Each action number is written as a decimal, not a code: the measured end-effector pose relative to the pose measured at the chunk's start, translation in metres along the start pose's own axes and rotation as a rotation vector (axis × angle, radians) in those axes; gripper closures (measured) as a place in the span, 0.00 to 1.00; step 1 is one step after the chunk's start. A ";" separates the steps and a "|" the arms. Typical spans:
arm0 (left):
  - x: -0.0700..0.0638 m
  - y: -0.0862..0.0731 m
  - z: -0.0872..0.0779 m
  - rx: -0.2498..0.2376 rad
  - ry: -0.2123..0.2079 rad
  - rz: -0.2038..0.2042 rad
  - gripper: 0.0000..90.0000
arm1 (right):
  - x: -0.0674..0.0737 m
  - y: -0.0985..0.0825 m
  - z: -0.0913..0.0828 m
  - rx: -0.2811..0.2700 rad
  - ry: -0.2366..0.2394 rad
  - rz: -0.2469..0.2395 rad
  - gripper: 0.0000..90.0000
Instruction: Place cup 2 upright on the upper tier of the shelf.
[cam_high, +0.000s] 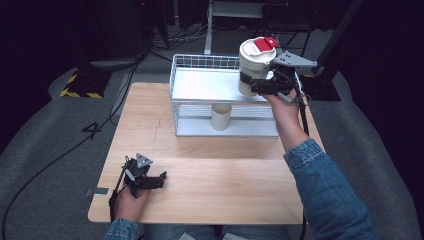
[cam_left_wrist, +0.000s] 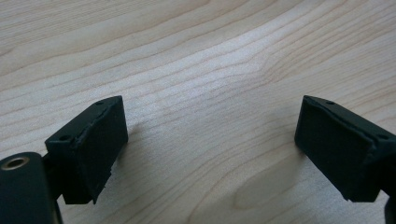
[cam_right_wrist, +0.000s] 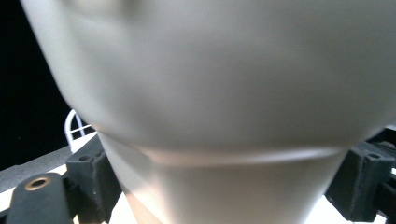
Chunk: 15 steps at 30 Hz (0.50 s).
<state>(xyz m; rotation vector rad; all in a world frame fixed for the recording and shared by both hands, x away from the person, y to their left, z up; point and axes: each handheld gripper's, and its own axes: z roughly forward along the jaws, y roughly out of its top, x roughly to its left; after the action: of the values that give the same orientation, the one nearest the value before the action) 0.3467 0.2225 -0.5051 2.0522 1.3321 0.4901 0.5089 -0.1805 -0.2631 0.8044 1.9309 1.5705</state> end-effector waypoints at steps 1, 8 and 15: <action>0.000 0.000 0.000 0.000 0.000 0.000 0.11 | -0.001 0.000 0.003 0.003 -0.004 0.006 0.15; 0.000 0.001 0.001 0.001 0.000 -0.001 0.11 | -0.008 -0.004 0.022 0.002 -0.026 0.028 0.15; 0.000 0.001 0.001 -0.001 0.004 -0.001 0.11 | -0.015 -0.009 0.039 0.001 -0.050 0.043 0.15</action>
<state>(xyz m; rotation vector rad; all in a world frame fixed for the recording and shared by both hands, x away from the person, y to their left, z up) 0.3478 0.2218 -0.5050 2.0508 1.3348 0.4946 0.5455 -0.1665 -0.2791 0.8828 1.8912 1.5591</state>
